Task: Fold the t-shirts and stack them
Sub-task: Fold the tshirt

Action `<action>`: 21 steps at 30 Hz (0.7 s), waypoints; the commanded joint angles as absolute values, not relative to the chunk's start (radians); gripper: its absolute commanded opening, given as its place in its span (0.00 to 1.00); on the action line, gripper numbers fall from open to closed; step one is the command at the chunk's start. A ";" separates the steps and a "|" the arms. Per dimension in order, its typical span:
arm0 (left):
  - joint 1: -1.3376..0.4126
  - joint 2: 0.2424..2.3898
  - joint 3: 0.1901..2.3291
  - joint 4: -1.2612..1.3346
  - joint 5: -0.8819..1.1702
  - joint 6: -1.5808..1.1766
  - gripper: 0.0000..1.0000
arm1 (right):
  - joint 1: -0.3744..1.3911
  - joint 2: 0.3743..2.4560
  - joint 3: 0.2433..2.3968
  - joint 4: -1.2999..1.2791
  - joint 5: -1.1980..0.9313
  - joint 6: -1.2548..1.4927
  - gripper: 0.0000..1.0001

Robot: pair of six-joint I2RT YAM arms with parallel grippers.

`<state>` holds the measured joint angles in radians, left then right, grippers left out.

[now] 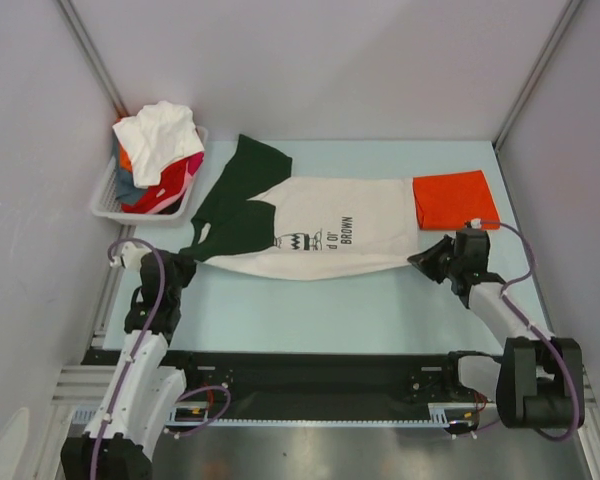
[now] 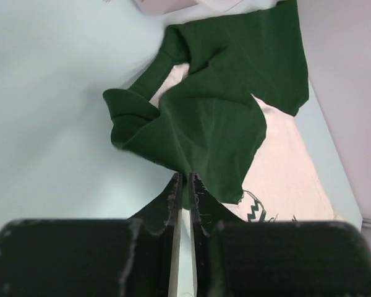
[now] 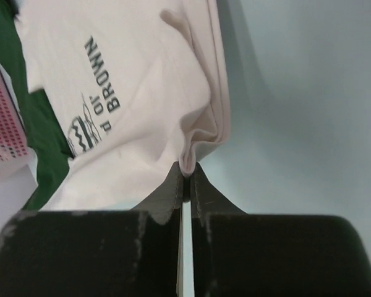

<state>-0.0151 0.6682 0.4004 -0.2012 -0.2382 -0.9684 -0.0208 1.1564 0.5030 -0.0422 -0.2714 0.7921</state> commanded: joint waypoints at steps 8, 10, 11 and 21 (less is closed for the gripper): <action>-0.008 0.502 0.385 -0.360 -0.311 -1.003 0.45 | 0.147 0.928 0.457 -0.236 0.049 0.832 0.52; -0.008 0.497 0.412 -0.360 -0.307 -0.986 0.58 | 0.147 0.943 0.517 -0.262 0.077 0.787 0.53; -0.008 0.502 0.425 -0.347 -0.304 -0.976 0.66 | 0.147 0.965 0.537 -0.265 0.087 0.773 0.52; -0.087 0.823 0.586 -0.072 -0.132 -0.825 0.73 | 0.092 1.263 0.814 -0.181 0.065 0.680 0.44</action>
<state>-0.0456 0.7383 0.5098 -0.2150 -0.2001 -0.8928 0.1291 1.1770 0.7334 -0.2321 0.0841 0.7105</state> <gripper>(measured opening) 0.726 0.444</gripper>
